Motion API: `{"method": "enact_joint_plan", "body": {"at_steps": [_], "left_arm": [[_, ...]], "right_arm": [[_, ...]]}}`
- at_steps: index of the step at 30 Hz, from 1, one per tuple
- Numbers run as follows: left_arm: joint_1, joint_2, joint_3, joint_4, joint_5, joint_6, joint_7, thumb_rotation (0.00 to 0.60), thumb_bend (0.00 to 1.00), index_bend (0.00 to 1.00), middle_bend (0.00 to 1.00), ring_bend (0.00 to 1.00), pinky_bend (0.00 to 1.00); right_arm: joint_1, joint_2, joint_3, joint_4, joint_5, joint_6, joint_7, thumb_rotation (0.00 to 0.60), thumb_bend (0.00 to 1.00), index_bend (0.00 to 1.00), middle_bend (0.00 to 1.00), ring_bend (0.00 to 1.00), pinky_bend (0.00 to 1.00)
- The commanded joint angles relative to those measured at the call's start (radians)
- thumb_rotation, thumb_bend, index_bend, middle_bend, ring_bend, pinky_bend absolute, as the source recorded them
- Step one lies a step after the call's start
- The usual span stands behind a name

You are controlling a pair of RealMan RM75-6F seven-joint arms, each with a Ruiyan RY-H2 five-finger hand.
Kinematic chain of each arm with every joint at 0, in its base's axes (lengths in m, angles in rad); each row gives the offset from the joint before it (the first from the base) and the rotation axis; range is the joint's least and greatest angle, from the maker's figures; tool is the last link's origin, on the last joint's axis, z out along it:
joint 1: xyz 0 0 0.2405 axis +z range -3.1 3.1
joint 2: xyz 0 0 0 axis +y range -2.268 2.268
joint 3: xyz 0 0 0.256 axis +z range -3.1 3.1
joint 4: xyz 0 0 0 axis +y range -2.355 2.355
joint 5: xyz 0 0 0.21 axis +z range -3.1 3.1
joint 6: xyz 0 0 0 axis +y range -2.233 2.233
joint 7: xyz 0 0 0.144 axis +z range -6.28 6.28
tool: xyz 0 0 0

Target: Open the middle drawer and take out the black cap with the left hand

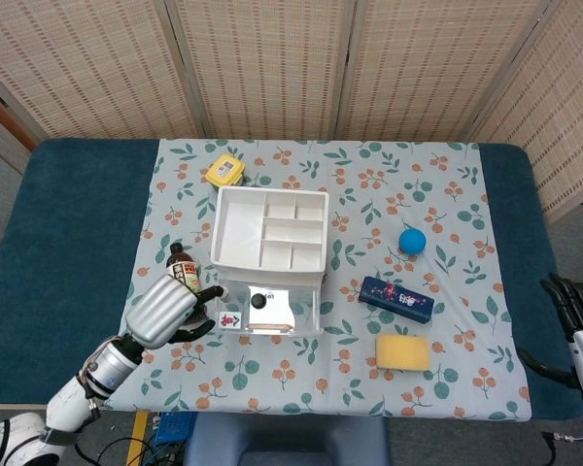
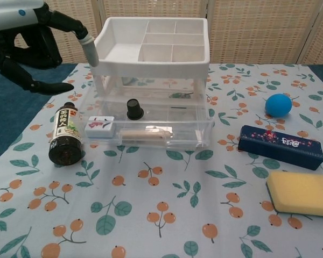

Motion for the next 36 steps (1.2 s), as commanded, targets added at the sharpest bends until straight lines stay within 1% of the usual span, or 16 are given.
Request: {"method": "enact_joint_plan", "body": {"at_steps": [1, 7, 11, 15, 20, 27, 36], "left_arm": [[-0.056, -0.005, -0.025, 0.061, 0.026, -0.048, 0.082, 0.600, 0.30, 0.39, 0.99, 1.00, 1.00], [-0.132, -0.052, -0.042, 0.138, 0.037, -0.116, 0.131, 0.600, 0.30, 0.39, 0.99, 1.00, 1.00], [-0.165, -0.083, -0.041, 0.187, 0.059, -0.131, 0.165, 0.600, 0.30, 0.39, 0.99, 1.00, 1.00], [-0.194, -0.095, -0.042, 0.194, 0.036, -0.171, 0.156, 0.600, 0.30, 0.39, 0.99, 1.00, 1.00], [-0.221, -0.099, -0.036, 0.207, 0.028, -0.203, 0.219, 0.600, 0.30, 0.37, 0.99, 1.00, 1.00], [-0.234, -0.106, -0.023, 0.211, 0.023, -0.209, 0.294, 0.600, 0.30, 0.37, 0.99, 1.00, 1.00], [-0.253, -0.126, -0.007, 0.227, 0.028, -0.216, 0.339, 0.600, 0.29, 0.36, 0.99, 1.00, 1.00]], "right_arm": [[-0.003, 0.000, -0.002, -0.001, -0.001, 0.004, -0.003, 0.600, 0.20, 0.00, 0.00, 0.00, 0.00], [-0.011, 0.003, -0.005, -0.007, 0.001, 0.013, -0.009, 0.600, 0.20, 0.00, 0.00, 0.00, 0.00], [-0.017, 0.005, -0.007, -0.010, 0.005, 0.016, -0.012, 0.600, 0.20, 0.00, 0.00, 0.00, 0.00], [-0.022, 0.005, -0.007, -0.010, 0.010, 0.018, -0.012, 0.600, 0.20, 0.00, 0.00, 0.00, 0.00], [-0.022, 0.003, -0.007, -0.007, 0.015, 0.015, -0.008, 0.600, 0.20, 0.00, 0.00, 0.00, 0.00], [-0.019, -0.001, -0.006, 0.001, 0.018, 0.006, 0.000, 0.600, 0.20, 0.00, 0.00, 0.00, 0.00], [-0.023, -0.003, -0.007, 0.007, 0.022, 0.007, 0.006, 0.600, 0.20, 0.00, 0.00, 0.00, 0.00]]}}
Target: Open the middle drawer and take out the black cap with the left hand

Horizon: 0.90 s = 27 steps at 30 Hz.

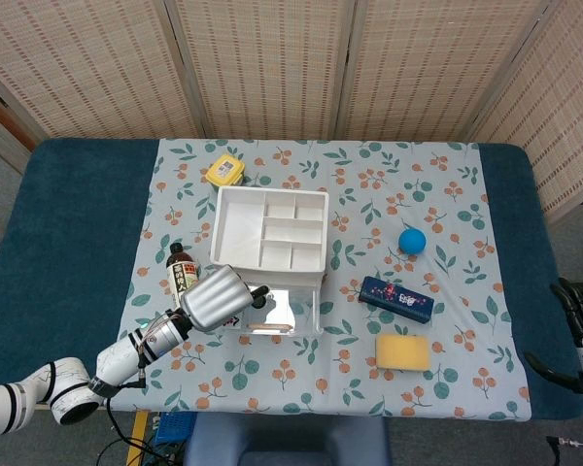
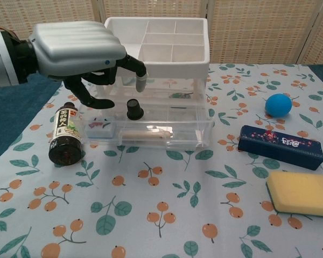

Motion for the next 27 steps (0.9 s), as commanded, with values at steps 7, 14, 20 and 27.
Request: {"method": "enact_joint_plan", "body": {"at_steps": [7, 14, 20, 27], "left_arm": [[-0.018, -0.026, 0.010, 0.028, -0.009, -0.008, 0.025, 0.600, 0.29, 0.36, 0.99, 1.00, 1.00], [-0.027, -0.035, 0.016, 0.040, -0.019, -0.011, 0.037, 0.600, 0.29, 0.35, 0.99, 1.00, 1.00], [-0.033, -0.039, 0.019, 0.045, -0.032, -0.015, 0.049, 0.600, 0.29, 0.36, 0.99, 1.00, 1.00], [-0.042, -0.038, 0.021, 0.046, -0.045, -0.021, 0.064, 0.600, 0.29, 0.37, 0.99, 1.00, 1.00]], "right_arm": [[0.000, 0.000, 0.000, 0.001, 0.002, -0.003, 0.000, 0.600, 0.20, 0.00, 0.00, 0.00, 0.00], [0.002, -0.001, 0.002, -0.001, 0.003, -0.008, -0.002, 0.600, 0.20, 0.00, 0.00, 0.00, 0.00], [0.002, 0.001, 0.003, -0.003, 0.005, -0.008, -0.002, 0.600, 0.20, 0.00, 0.00, 0.00, 0.00], [0.001, 0.000, 0.004, -0.002, 0.006, -0.007, 0.000, 0.600, 0.20, 0.00, 0.00, 0.00, 0.00]]}}
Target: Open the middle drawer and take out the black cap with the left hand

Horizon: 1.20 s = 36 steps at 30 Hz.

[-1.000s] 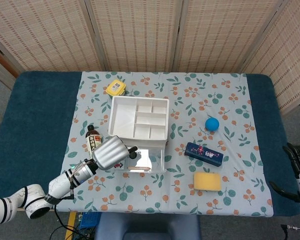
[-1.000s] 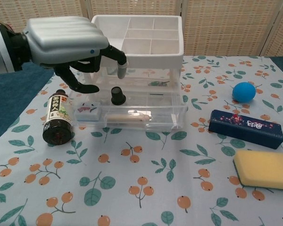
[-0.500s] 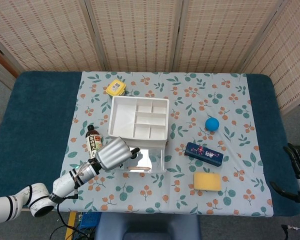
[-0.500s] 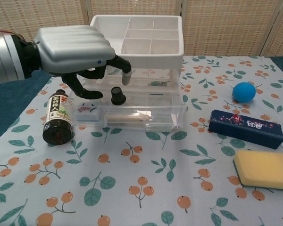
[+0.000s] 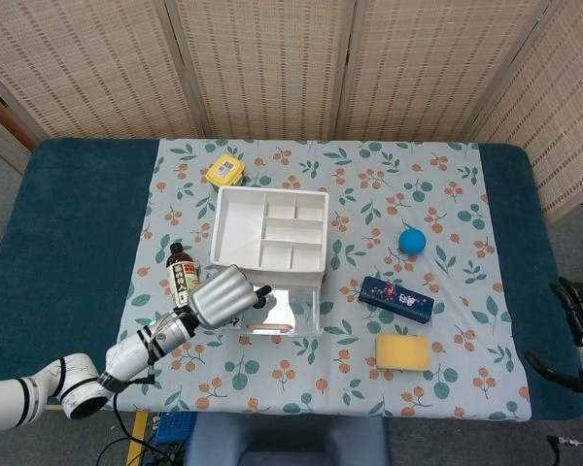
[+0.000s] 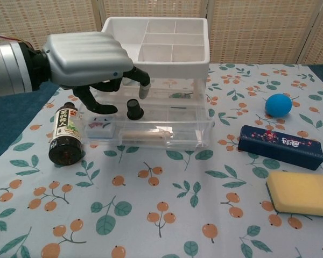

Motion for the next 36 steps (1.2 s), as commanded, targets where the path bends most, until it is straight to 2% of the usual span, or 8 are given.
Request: {"method": "enact_joint_plan", "body": {"at_steps": [1, 36], "left_arm": [[-0.003, 0.001, 0.000, 0.000, -0.003, -0.001, 0.004, 0.600, 0.29, 0.37, 0.99, 1.00, 1.00], [-0.036, -0.039, 0.011, 0.041, -0.026, 0.003, -0.012, 0.600, 0.26, 0.49, 0.99, 1.00, 1.00]], "right_arm": [[0.000, 0.000, 0.000, 0.000, 0.000, -0.001, 0.001, 0.600, 0.20, 0.00, 0.00, 0.00, 0.00], [-0.005, -0.002, 0.003, 0.006, 0.006, 0.003, 0.011, 0.600, 0.20, 0.00, 0.00, 0.00, 0.00]]}}
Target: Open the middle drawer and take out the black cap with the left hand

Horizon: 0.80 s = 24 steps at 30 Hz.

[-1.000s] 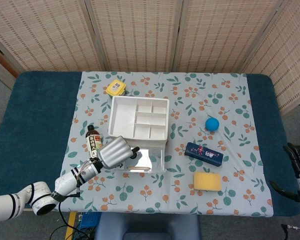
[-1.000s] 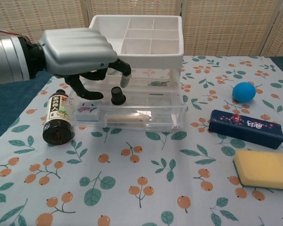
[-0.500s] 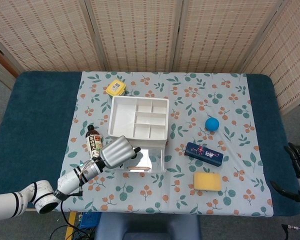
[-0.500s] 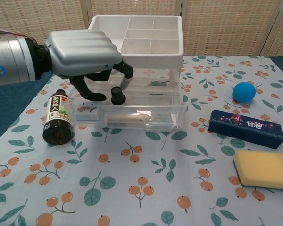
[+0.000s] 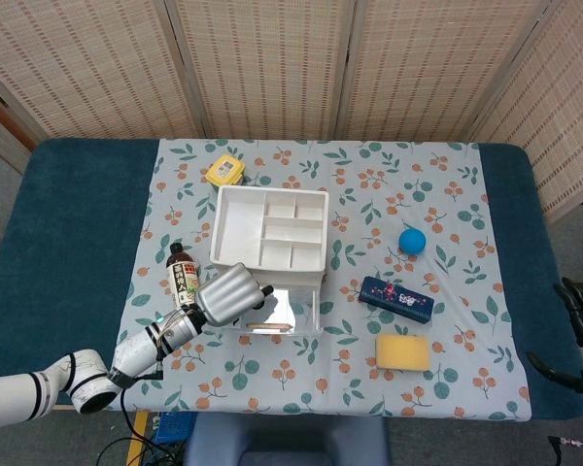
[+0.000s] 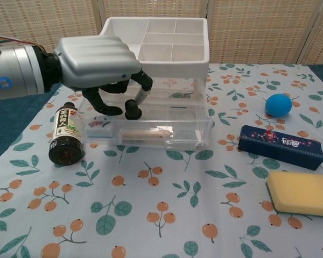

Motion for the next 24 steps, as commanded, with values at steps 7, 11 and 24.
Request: {"method": "enact_joint_plan", "body": {"at_steps": [7, 11, 24], "left_arm": [[-0.003, -0.007, 0.005, 0.003, 0.005, 0.006, -0.011, 0.600, 0.26, 0.51, 0.99, 1.00, 1.00], [-0.005, -0.007, 0.007, 0.000, 0.005, 0.005, -0.011, 0.600, 0.26, 0.51, 0.99, 1.00, 1.00], [-0.008, 0.010, 0.014, -0.035, 0.001, -0.001, -0.001, 0.600, 0.26, 0.37, 0.99, 1.00, 1.00]], "right_arm": [[-0.002, -0.001, 0.001, 0.003, 0.002, 0.001, 0.001, 0.600, 0.20, 0.00, 0.00, 0.00, 0.00], [-0.004, 0.000, 0.001, 0.005, 0.004, 0.002, 0.003, 0.600, 0.20, 0.00, 0.00, 0.00, 0.00], [-0.003, 0.000, 0.001, 0.006, 0.002, 0.001, 0.005, 0.600, 0.20, 0.00, 0.00, 0.00, 0.00]]}}
